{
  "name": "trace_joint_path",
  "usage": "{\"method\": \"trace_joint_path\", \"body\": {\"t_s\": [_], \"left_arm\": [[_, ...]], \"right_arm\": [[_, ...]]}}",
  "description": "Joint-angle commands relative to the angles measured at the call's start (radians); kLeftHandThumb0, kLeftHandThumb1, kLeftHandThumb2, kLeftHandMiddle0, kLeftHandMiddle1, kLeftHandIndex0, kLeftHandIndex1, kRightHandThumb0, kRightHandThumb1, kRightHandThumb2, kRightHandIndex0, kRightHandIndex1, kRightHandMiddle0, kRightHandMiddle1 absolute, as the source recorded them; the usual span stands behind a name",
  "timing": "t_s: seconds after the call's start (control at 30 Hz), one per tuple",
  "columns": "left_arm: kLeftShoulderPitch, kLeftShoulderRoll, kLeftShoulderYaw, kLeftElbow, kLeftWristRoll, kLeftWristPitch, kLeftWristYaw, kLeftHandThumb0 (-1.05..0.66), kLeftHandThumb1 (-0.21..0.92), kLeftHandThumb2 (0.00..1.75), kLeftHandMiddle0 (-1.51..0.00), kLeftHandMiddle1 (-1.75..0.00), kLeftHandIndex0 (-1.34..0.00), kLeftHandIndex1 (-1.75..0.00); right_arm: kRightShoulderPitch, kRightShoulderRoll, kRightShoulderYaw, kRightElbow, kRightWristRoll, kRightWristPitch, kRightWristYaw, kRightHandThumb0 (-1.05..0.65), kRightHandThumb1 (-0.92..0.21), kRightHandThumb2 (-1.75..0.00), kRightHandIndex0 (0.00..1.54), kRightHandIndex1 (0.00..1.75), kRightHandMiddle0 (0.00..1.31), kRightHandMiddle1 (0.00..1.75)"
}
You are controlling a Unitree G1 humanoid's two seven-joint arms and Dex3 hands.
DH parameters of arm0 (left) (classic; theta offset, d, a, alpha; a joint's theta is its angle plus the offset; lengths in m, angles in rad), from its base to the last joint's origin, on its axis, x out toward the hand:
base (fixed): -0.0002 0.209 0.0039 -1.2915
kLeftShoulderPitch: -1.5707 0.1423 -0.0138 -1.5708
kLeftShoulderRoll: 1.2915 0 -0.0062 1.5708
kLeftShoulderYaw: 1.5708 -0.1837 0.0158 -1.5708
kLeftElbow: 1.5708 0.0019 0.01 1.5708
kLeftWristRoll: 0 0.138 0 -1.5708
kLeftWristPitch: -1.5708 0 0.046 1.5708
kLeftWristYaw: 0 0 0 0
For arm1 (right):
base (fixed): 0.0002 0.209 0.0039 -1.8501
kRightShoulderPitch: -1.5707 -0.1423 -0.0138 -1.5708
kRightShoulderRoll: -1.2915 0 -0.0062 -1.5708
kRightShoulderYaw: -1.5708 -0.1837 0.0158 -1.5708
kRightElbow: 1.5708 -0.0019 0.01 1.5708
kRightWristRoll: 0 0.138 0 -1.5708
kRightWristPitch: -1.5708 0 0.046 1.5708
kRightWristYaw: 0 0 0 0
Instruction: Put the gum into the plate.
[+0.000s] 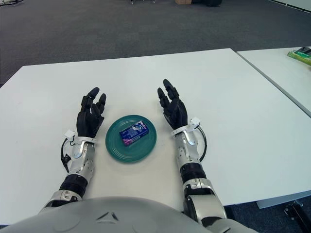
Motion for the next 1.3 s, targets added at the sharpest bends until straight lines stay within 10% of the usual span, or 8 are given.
{"method": "trace_joint_path", "body": {"t_s": [0.0, 0.53, 1.27], "left_arm": [[0.154, -0.114, 0.003, 0.078, -0.012, 0.016, -0.008, -0.83, 0.92, 0.83, -0.25, 0.0, 0.0, -0.73], [0.169, -0.106, 0.002, 0.067, 0.016, 0.009, 0.016, -0.83, 0.92, 0.81, -0.24, 0.0, 0.0, -0.69], [0.157, -0.06, 0.008, 0.112, 0.184, -0.024, 0.131, -0.84, 0.92, 0.84, -0.19, 0.0, 0.0, -0.61]], "right_arm": [[-0.012, -0.002, -0.016, 0.022, -0.057, -0.031, 0.007, -0.97, -0.92, -1.04, 0.0, 0.0, 0.0, 0.16], [0.146, 0.061, -0.012, -0.065, -0.252, -0.048, -0.191, -0.87, -0.92, -1.04, 0.03, 0.01, 0.0, 0.23], [0.095, -0.004, -0.001, 0.159, -0.457, -0.099, -0.307, -0.76, -0.92, -1.1, 0.0, 0.0, 0.0, 0.01]]}}
